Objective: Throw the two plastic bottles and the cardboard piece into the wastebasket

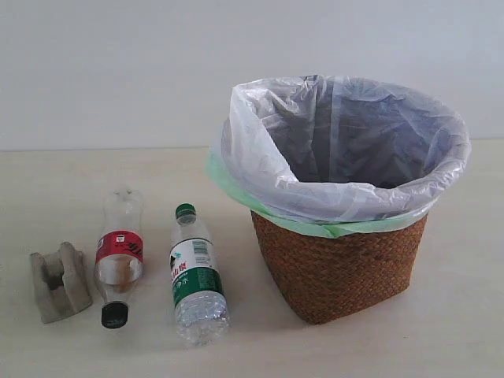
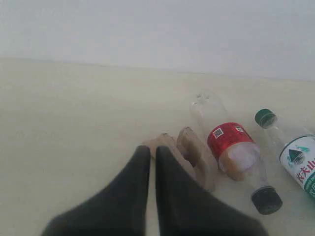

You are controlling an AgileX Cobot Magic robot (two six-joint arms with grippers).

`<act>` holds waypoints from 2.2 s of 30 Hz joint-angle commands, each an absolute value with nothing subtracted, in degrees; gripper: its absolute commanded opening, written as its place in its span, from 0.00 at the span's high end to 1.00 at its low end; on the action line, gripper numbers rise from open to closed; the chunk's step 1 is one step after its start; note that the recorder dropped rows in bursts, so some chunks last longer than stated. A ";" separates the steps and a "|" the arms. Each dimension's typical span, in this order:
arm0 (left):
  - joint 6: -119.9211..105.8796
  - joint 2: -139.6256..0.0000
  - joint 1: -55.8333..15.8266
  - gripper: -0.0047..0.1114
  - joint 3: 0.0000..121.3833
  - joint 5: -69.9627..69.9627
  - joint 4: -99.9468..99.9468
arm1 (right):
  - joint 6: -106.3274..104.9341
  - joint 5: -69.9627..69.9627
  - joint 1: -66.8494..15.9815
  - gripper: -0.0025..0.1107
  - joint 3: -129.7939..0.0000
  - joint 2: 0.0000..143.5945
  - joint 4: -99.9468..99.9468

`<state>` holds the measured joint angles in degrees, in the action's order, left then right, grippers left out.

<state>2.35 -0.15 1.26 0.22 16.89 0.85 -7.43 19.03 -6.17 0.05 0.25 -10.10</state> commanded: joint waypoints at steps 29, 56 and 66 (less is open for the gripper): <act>12.44 0.00 1.39 0.93 0.00 17.84 37.01 | -7.66 18.67 -5.87 0.98 0.00 0.00 -9.81; -5.21 -4.67 1.39 0.93 12.42 6.76 42.26 | -7.66 18.67 -5.87 0.98 0.00 0.00 -9.81; -28.09 -45.59 1.39 0.93 39.22 28.84 40.37 | -7.66 18.67 -5.87 0.98 0.00 0.00 -9.81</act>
<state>-26.28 -38.15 1.26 35.16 24.05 41.26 -7.43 19.03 -6.17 0.05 0.25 -10.10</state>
